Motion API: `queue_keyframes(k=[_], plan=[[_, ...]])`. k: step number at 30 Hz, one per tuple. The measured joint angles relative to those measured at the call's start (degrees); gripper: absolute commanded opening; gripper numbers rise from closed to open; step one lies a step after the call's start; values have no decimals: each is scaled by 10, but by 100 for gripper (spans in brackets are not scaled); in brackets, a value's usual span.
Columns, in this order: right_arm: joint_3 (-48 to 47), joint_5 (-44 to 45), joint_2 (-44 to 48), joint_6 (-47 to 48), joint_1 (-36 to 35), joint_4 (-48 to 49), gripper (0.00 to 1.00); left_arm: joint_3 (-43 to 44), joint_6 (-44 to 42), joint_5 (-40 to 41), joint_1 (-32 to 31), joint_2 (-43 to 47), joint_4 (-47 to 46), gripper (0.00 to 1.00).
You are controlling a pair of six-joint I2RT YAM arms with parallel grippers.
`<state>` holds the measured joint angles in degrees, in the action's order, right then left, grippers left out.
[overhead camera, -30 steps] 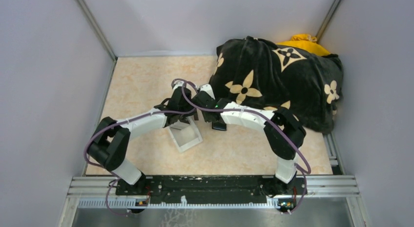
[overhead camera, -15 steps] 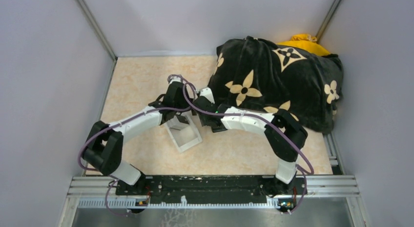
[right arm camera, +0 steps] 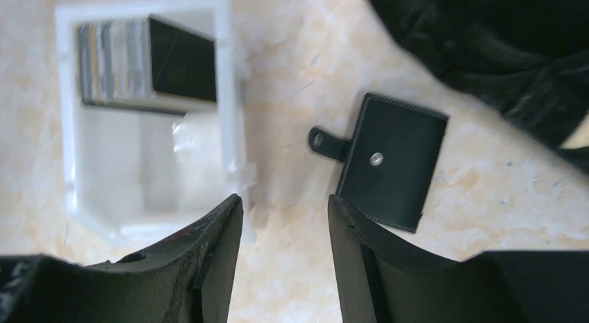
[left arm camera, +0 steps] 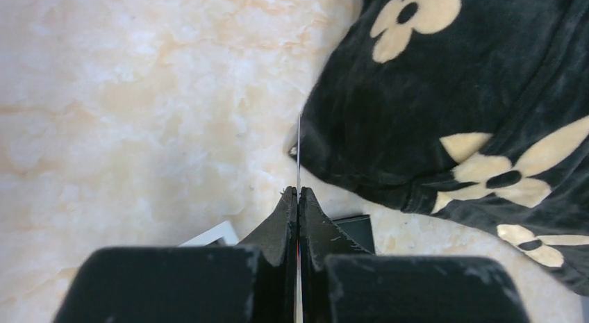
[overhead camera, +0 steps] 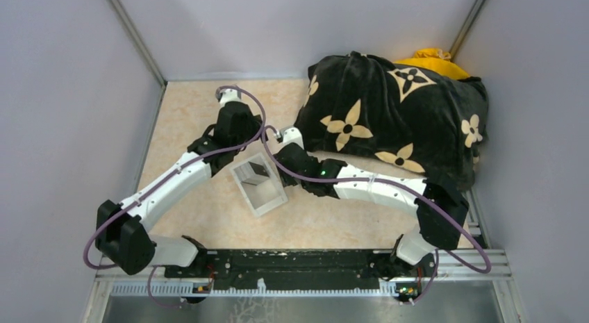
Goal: Put the credit cards into the card holder
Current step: Move the card holder to the center of the board, then move the storage box to the center of the board.
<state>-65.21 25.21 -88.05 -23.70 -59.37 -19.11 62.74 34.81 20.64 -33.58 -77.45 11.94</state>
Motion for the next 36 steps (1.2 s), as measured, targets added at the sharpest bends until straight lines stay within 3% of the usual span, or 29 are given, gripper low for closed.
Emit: queue_keyframes(k=[17,27,36], plan=[[14,-62,-75,16,-34,41,48,-66,19,100,0,112,77,0],[2,-72,-138,22,-34,52,15,-97,36,111,6,155,87,0],[-59,-88,-189,39,-18,58,11,-121,47,113,19,168,87,0]])
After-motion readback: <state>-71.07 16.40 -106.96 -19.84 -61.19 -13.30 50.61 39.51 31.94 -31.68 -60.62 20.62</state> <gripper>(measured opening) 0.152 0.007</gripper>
